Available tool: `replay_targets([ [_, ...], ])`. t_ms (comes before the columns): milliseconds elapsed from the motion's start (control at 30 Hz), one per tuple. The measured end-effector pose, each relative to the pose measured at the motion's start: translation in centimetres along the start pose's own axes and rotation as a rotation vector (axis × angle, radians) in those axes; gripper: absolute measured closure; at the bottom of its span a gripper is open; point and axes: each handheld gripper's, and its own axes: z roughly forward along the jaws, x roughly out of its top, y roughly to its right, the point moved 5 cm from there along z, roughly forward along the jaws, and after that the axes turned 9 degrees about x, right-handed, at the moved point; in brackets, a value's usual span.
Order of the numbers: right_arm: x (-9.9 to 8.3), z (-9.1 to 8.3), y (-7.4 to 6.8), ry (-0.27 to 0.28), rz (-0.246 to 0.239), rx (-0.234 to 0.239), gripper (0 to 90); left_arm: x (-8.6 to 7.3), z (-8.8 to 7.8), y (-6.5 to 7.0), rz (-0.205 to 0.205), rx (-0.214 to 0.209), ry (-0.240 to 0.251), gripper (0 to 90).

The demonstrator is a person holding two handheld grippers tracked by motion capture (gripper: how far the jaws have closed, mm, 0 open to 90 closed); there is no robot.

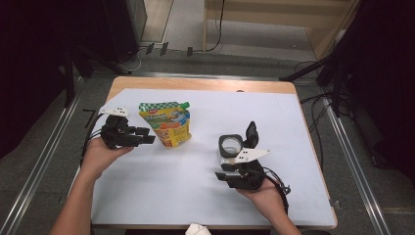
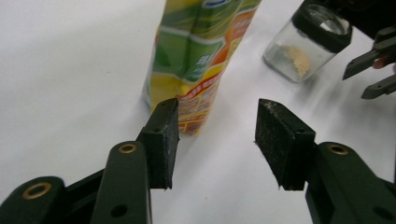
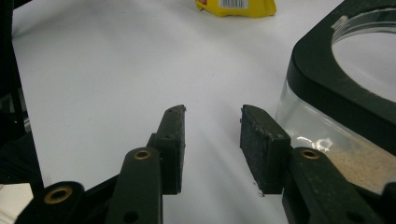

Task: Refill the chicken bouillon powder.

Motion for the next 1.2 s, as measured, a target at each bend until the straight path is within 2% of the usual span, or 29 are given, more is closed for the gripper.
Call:
replay_targets([
  [233, 0.0, 0.8, -0.5, -0.012, -0.010, 0.013, 60.4, 0.4, 0.9, -0.9, -0.021, -0.004, 0.014, 49.2],
  [300, 0.2, 1.2, -0.8, -0.022, -0.014, 0.018, 60.1, 0.6, 1.0, -1.1, -0.017, 0.003, 0.008, 48.8],
  [467, 0.7, 2.3, -1.3, -0.031, -0.027, 0.031, 59.0, 1.7, 0.9, -1.4, -0.005, 0.018, 0.044, 47.4],
  [633, 1.1, 2.9, -1.4, -0.043, -0.038, 0.032, 58.6, 2.7, 0.9, -1.4, 0.008, 0.009, 0.062, 46.1],
  [733, 1.7, 3.4, -1.2, -0.041, -0.040, 0.028, 57.6, 3.1, 1.3, -1.0, 0.008, -0.002, 0.069, 47.2],
  [767, 1.9, 3.6, -1.1, -0.040, -0.039, 0.026, 57.1, 3.2, 1.5, -0.8, 0.024, 0.004, 0.064, 47.9],
  [867, 2.8, 4.1, -1.2, -0.046, -0.053, 0.026, 55.9, 3.5, 1.9, -0.5, 0.037, 0.013, 0.058, 53.0],
  [933, 3.6, 4.6, -1.3, -0.028, -0.055, 0.036, 54.3, 3.8, 2.0, -0.5, 0.048, 0.021, 0.052, 54.4],
  [1000, 4.3, 5.2, -1.5, 0.000, -0.061, 0.042, 52.8, 4.1, 2.1, -0.6, 0.042, 0.024, 0.055, 55.0],
  [1200, 5.2, 7.3, -1.8, 0.000, -0.082, 0.053, 52.3, 4.2, 2.6, -0.7, 0.032, 0.022, 0.103, 56.4],
])
